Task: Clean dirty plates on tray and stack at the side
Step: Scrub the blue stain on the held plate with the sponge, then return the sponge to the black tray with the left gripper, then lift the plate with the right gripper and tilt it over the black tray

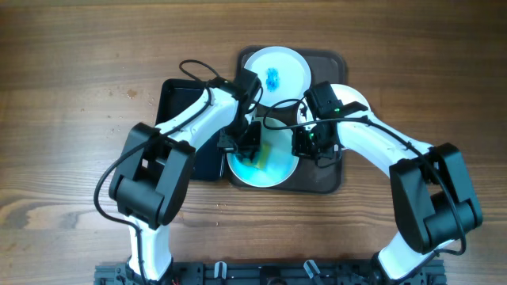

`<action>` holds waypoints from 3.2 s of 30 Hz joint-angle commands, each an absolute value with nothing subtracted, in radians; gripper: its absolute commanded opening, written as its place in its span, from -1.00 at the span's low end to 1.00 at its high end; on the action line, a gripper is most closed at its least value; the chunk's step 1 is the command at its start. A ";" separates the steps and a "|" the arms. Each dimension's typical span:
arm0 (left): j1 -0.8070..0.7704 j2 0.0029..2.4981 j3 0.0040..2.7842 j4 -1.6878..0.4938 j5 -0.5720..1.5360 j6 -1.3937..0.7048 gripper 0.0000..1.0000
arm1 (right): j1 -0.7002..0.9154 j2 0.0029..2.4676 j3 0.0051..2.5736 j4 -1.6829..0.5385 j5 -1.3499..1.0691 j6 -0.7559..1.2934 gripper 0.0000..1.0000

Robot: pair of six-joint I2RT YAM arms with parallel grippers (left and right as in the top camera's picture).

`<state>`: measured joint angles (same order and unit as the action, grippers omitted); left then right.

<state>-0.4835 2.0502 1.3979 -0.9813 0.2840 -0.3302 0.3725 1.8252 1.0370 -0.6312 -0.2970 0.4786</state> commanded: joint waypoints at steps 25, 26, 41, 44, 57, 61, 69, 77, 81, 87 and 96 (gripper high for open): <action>-0.439 2.090 1.341 -1.058 -0.137 -0.486 -0.92 | 0.354 1.841 1.026 -0.636 -0.202 0.579 -0.91; -0.435 2.085 1.341 -1.060 -0.170 -0.519 -0.92 | 0.354 1.841 1.026 -0.636 -0.202 0.579 -0.91; -0.513 2.048 1.341 -0.625 0.109 -0.659 -0.92 | 0.354 1.841 1.026 -0.640 -0.202 0.564 -0.91; -0.559 2.049 1.341 -0.565 0.108 -0.659 -0.92 | 0.354 1.841 1.026 -0.640 -0.202 0.564 -0.91; -0.612 2.050 1.341 -0.426 0.382 -0.579 -0.92 | 0.354 1.841 1.026 -0.645 -0.202 0.552 -0.91; -0.580 2.041 1.341 -0.651 0.180 -0.554 -0.92 | 0.354 1.841 1.026 -0.645 -0.202 0.549 -0.91; -0.375 1.578 1.341 -0.958 0.064 -0.519 -0.92 | 0.354 1.841 1.026 -0.592 -0.202 0.441 -0.73; -0.176 1.598 1.080 -0.866 -0.032 -0.475 -0.92 | 0.354 1.718 1.102 -0.696 -0.223 0.386 -0.91; -0.155 1.594 1.050 -0.831 0.027 -0.448 -0.15 | 0.354 1.617 1.172 -0.791 -0.179 0.325 -0.91; -0.030 1.456 1.234 -1.009 0.073 -0.441 1.00 | 0.365 1.628 1.357 -0.888 -0.171 0.289 -0.91; 0.166 1.135 1.360 -1.121 0.167 -0.415 1.00 | 0.596 1.835 1.694 -0.830 0.171 0.318 -0.91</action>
<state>0.1417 1.2167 1.3468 -1.1194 0.1219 -0.4305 0.5266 1.7809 1.6596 -0.8837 -0.0322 0.3096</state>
